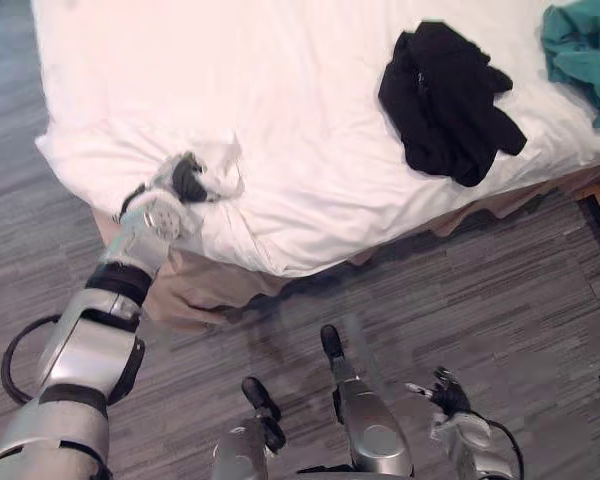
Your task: Tidy the bed and pick cloth on bed and put in laundry
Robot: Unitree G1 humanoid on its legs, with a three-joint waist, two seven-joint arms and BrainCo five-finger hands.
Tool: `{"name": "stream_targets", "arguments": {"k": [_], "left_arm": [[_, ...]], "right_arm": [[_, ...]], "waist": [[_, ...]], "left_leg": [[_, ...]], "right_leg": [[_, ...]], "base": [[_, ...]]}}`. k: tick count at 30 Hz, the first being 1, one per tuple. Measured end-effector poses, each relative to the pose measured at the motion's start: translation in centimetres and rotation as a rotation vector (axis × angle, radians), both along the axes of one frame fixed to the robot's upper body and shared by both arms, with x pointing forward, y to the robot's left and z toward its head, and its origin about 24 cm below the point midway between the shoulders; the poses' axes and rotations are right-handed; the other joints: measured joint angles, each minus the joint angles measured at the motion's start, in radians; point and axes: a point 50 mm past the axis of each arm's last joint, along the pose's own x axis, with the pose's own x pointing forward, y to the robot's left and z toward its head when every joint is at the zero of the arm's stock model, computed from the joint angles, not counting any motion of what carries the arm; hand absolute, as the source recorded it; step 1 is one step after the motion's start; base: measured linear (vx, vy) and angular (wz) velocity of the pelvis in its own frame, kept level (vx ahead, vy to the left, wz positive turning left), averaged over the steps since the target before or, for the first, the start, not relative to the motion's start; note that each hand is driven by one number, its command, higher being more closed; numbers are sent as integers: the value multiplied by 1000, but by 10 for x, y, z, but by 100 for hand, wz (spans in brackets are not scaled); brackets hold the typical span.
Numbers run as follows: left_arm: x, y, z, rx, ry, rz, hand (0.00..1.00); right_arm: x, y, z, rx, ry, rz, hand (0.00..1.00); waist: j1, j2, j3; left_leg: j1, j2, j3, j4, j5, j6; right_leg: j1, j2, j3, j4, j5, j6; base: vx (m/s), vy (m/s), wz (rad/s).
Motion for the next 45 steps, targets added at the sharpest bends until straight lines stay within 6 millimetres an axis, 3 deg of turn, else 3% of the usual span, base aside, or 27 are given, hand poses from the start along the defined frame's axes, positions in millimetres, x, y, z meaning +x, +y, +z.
{"name": "stream_targets", "arguments": {"k": [1, 3, 5, 8, 12, 14, 15, 17, 18, 19, 21, 27, 28, 29, 31, 34, 35, 38, 42, 44, 45], "left_arm": [[-23, 8, -28, -52, 65, 50, 0], [-55, 18, -61, -111, 151, 127, 0], [-123, 35, -114, -205, 309, 308, 0], [-169, 52, -132, -311, 311, 531, 0], [-240, 60, -168, -373, 521, 802, 0], [-303, 47, -189, -435, 702, 984, 0], [-322, 42, -193, -440, 756, 1023, 0], [-346, 32, -198, -444, 833, 1063, 0], [-348, 26, -200, -452, 839, 1066, 0], [-347, 24, -200, -454, 840, 1066, 0], [-336, 16, -202, -471, 809, 1046, 0], [-307, 4, -203, -479, 723, 934, 0], [-298, 1, -203, -480, 703, 897, 0], [-295, 0, -203, -481, 697, 885, 0], [-269, -7, -201, -489, 652, 806, 0], [-231, -14, -194, -509, 566, 724, 0], [-208, -19, -187, -528, 507, 677, 0], [-168, -30, -173, -557, 423, 592, 0], [-155, -36, -168, -562, 395, 564, 0], [-149, -37, -165, -559, 382, 554, 0], [-144, -43, -164, -549, 379, 533, 0]], "right_arm": [[-10, -17, 6, -33, -2, -78, 0], [-24, -37, 14, -75, -6, -178, 0], [-50, -71, 31, -157, -13, -364, 0], [-59, -103, 56, -251, -34, -486, 0], [-17, -125, 106, -391, -209, -429, 0], [25, -121, 146, -521, -310, -265, 0], [42, -115, 158, -557, -347, -191, 100], [90, -84, 186, -617, -438, 51, 100], [121, -55, 201, -641, -501, 237, 100], [132, -42, 206, -641, -526, 307, 100], [165, 10, 223, -647, -609, 599, 100], [208, 100, 255, -540, -777, 1046, 100], [211, 125, 261, -481, -829, 1135, 100], [212, 137, 263, -453, -854, 1173, 100], [211, 188, 269, -331, -935, 1330, 100], [210, 230, 277, -238, -983, 1448, 100], [208, 258, 287, -205, -1023, 1522, 100], [201, 302, 305, -156, -1087, 1634, 100], [191, 338, 288, -121, -984, 1767, 100], [189, 347, 276, -117, -924, 1789, 100], [191, 347, 268, -128, -880, 1783, 100]], "waist": [[3, 7, -32], [12, 11, -63], [51, -2, -126], [82, -38, -196], [83, -50, -220], [84, -50, -219], [87, -51, -219], [103, -58, -219], [122, -58, -219], [129, -57, -219], [153, -58, -218], [175, -76, -207], [188, -83, -200], [190, -86, -196], [199, -97, -175], [220, -106, -119], [232, -105, -67], [258, -100, 56], [275, -97, 166], [280, -83, 192], [281, -63, 204]], "left_leg": [[13, 0, -10, -3, -3, 0], [32, 0, -30, -13, -3, 0], [58, -3, -51, -31, -3, -1], [75, -8, -87, -51, -2, -3], [100, -18, -94, -63, -2, -2], [98, -27, -101, -69, 1, 1], [98, -28, -106, -69, 1, 1], [100, -27, -111, -68, 1, 1], [96, -26, -118, -66, 3, 2], [95, -26, -122, -66, 4, 2], [88, -26, -143, -67, 10, 4], [87, -27, -167, -68, 14, 5], [86, -27, -172, -69, 15, 6], [86, -27, -173, -69, 15, 6], [68, -27, -191, -67, 20, 9], [50, -29, -215, -67, 35, 13], [15, -31, -220, -64, 50, 16], [-62, -37, -247, -63, 83, 25], [-139, -42, -277, -48, 97, 28], [-181, -46, -293, -37, 99, 31], [-207, -52, -308, -32, 103, 35]], "right_leg": [[18, -1, -13, 2, -11, -3], [40, -2, -34, 12, -28, 1], [70, -5, -61, 17, -49, 4], [101, -10, -95, 14, -67, -1], [119, -15, -98, 16, -78, 2], [115, -22, -103, 15, -80, 5], [117, -23, -107, 16, -81, 6], [118, -23, -118, 16, -83, 5], [118, -23, -125, 16, -83, 5], [118, -23, -128, 16, -83, 5], [121, -25, -148, 16, -84, 3], [133, -27, -176, 16, -86, 0], [133, -28, -176, 15, -86, 0], [133, -28, -176, 14, -85, 0], [130, -29, -187, 13, -84, -3], [120, -34, -206, 14, -80, -8], [93, -36, -214, 16, -70, -16], [30, -43, -236, 15, -41, -27], [-23, -46, -259, 16, -25, -30], [-53, -52, -270, 16, -21, -33], [-67, -59, -287, 17, -21, -32]], "base": [[44, -18, 26], [29, -11, 32], [37, -4, 36], [48, -1, 37], [32, 5, 2], [31, 15, 9], [26, -4, 14], [14, -28, 17], [2, -31, 16], [-12, -38, 18], [-27, -43, 23], [-11, -17, 12], [0, 0, 0], [0, 0, 0], [-28, -15, 14], [-72, -33, 30], [-80, -29, 23], [-126, -34, 26], [-71, -4, 22], [-6, 27, 30], [4, 24, 32]]}}
